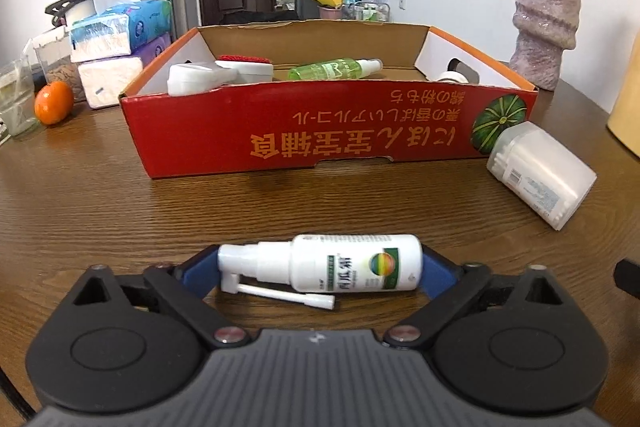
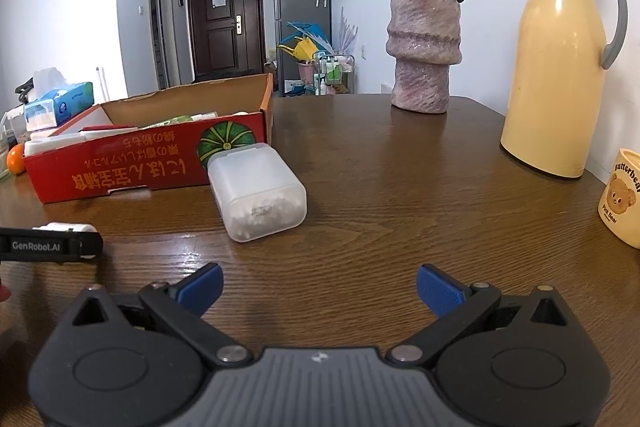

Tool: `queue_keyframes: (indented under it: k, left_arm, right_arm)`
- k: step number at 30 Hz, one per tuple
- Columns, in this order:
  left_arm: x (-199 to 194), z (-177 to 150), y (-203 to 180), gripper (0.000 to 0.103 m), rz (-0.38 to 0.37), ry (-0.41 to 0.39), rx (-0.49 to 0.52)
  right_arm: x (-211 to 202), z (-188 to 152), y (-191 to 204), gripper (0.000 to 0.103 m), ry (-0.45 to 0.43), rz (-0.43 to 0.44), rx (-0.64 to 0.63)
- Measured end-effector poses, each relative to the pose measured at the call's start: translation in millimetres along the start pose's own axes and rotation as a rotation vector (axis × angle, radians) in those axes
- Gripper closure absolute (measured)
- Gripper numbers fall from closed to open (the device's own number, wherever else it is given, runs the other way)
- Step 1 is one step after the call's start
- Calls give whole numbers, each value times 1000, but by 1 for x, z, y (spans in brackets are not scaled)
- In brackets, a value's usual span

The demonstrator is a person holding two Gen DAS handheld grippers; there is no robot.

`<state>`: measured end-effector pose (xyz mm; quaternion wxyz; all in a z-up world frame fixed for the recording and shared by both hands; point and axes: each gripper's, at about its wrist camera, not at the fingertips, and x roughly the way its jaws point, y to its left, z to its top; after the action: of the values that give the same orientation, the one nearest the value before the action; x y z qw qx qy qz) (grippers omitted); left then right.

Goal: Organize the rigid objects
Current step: 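Close the left gripper on the white nasal spray bottle, then close the right gripper on the white plastic container while the left gripper holds the spray bottle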

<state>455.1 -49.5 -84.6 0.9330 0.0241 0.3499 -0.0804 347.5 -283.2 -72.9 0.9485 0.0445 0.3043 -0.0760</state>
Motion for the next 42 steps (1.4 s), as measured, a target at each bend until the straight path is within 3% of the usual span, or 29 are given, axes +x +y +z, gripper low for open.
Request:
queue_keyframes:
  k: [7, 15, 22, 36, 42]
  left_arm:
    - [-2, -1, -1, 5, 14, -9, 13]
    - [-25, 0, 8, 5, 51, -84, -12]
    - [-41, -2, 19, 5, 86, -125, -33]
    - [-59, -2, 51, 5, 163, -169, -109]
    - [-61, 1, 57, 5, 168, -172, -125]
  right_arm:
    - [1, 0, -1, 0, -2, 4, 4]
    - [0, 1, -1, 0, -29, 30, 13]
    - [1, 10, 1, 0, -94, 122, 22]
    - [47, 34, 29, 0, -7, 156, -91]
    - [73, 46, 34, 0, 7, 121, -106]
